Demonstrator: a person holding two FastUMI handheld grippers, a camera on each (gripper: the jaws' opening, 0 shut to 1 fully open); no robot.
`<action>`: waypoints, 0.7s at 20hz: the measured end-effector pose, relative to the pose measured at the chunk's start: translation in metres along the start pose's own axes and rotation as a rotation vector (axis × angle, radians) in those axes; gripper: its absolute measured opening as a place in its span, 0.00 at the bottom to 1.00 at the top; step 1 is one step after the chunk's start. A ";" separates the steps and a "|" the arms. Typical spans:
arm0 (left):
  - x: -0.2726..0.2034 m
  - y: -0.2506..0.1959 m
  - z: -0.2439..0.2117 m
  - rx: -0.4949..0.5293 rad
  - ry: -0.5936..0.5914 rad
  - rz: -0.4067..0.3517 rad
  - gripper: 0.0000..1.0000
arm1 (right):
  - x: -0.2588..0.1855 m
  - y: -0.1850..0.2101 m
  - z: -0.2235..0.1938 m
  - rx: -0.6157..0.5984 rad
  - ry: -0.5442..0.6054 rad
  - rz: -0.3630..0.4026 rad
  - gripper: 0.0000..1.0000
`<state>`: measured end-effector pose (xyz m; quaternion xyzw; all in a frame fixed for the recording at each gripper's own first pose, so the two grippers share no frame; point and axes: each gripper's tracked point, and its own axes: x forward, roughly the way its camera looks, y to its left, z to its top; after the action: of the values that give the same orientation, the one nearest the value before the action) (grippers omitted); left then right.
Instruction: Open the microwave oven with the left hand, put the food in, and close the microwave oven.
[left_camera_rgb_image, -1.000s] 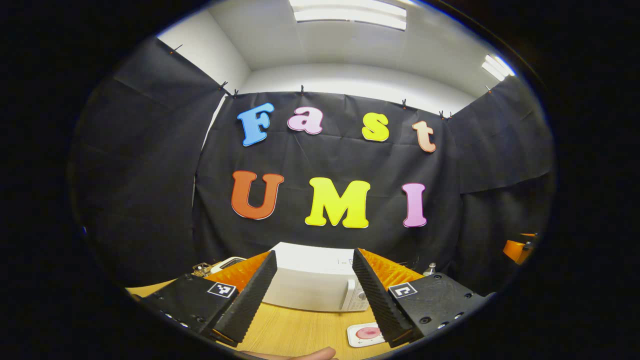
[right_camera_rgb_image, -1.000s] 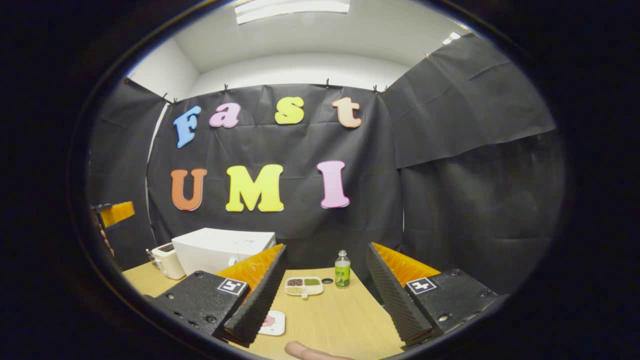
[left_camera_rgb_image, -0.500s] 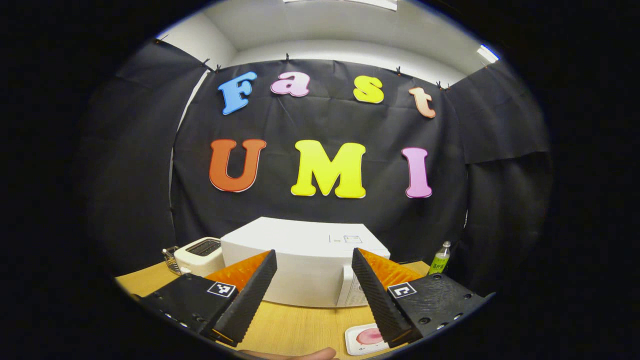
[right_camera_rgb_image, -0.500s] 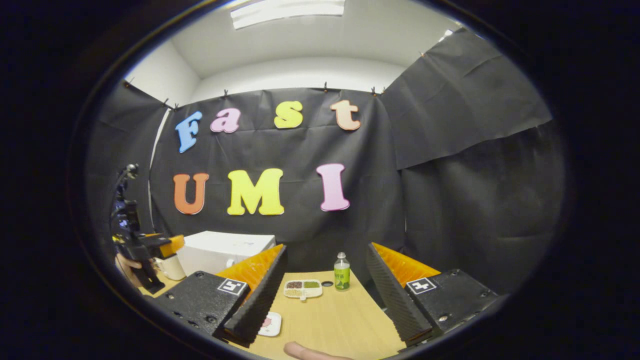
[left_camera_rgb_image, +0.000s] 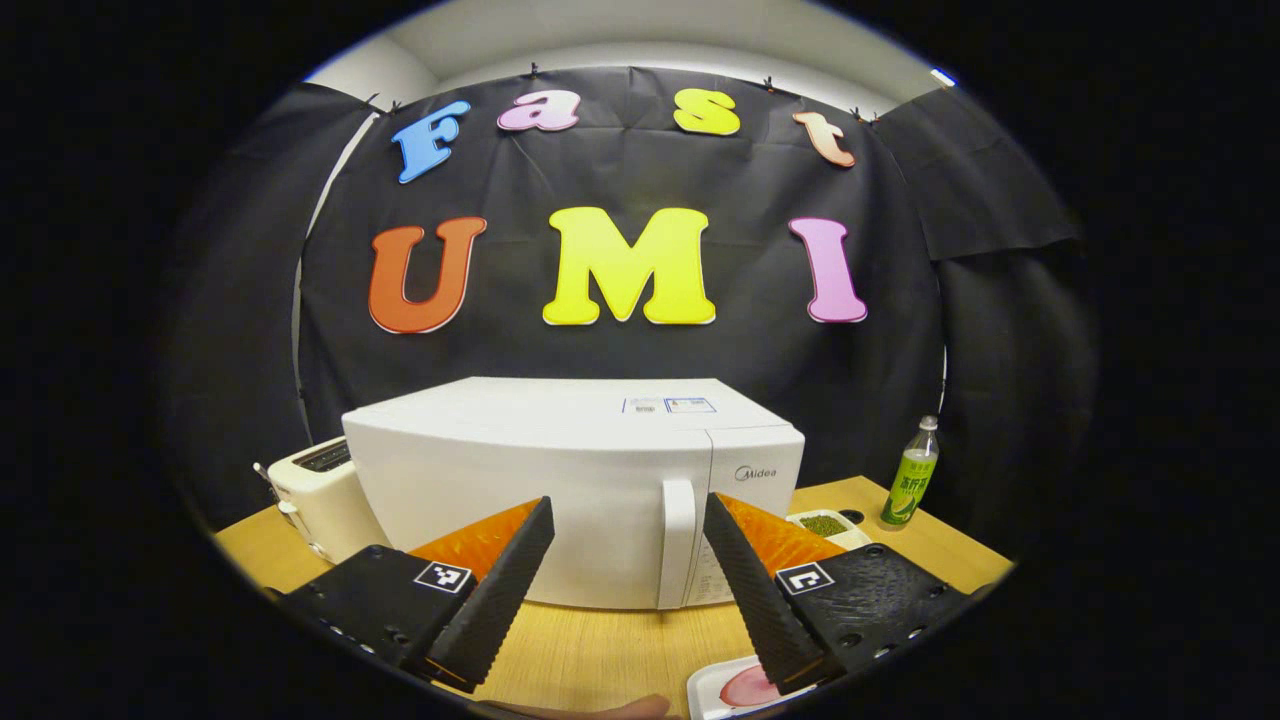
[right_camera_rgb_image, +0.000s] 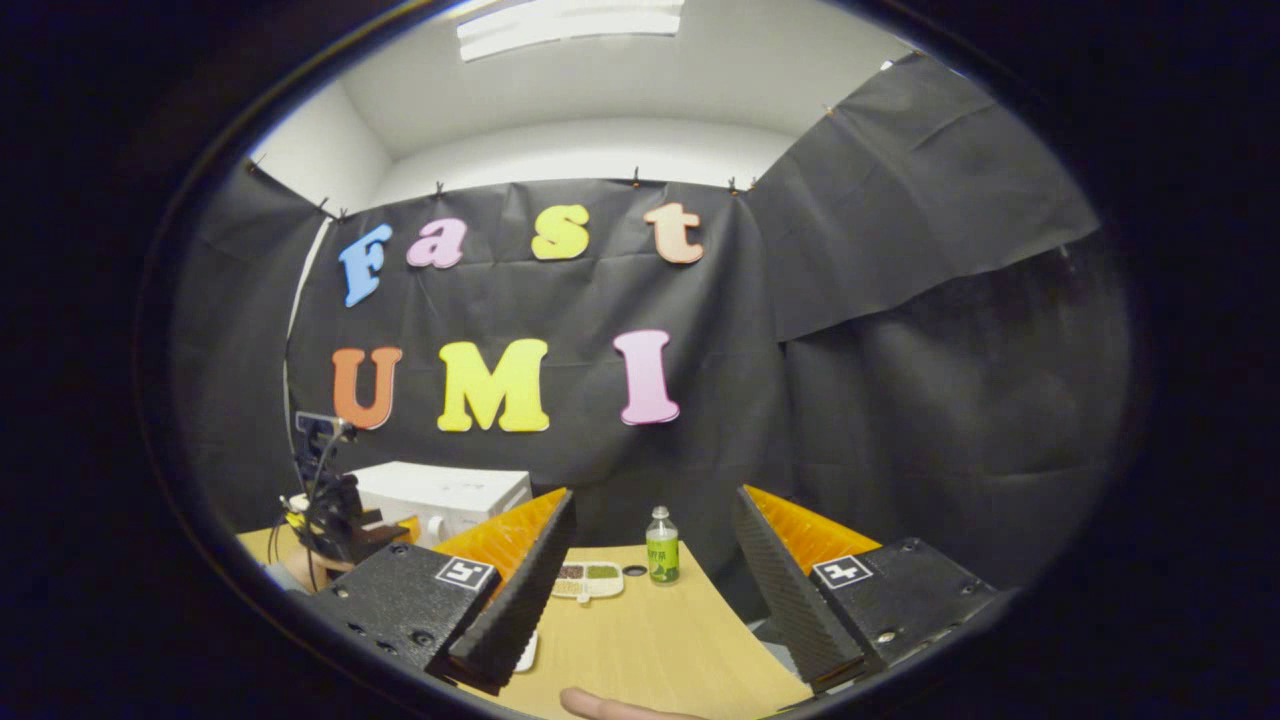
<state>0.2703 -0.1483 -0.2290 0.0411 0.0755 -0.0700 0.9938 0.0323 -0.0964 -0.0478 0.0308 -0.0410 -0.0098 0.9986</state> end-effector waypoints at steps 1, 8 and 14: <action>0.008 -0.003 -0.009 0.004 0.014 -0.006 0.95 | 0.002 -0.005 -0.004 0.003 0.002 -0.013 1.00; 0.054 -0.015 -0.052 0.013 0.064 -0.032 0.89 | 0.019 -0.024 -0.034 0.048 0.056 -0.065 1.00; 0.062 -0.008 -0.060 -0.025 0.049 -0.028 0.82 | 0.030 -0.025 -0.051 0.049 0.079 -0.078 1.00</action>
<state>0.3213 -0.1589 -0.2982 0.0296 0.1013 -0.0818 0.9910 0.0659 -0.1186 -0.0975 0.0574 -0.0006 -0.0467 0.9973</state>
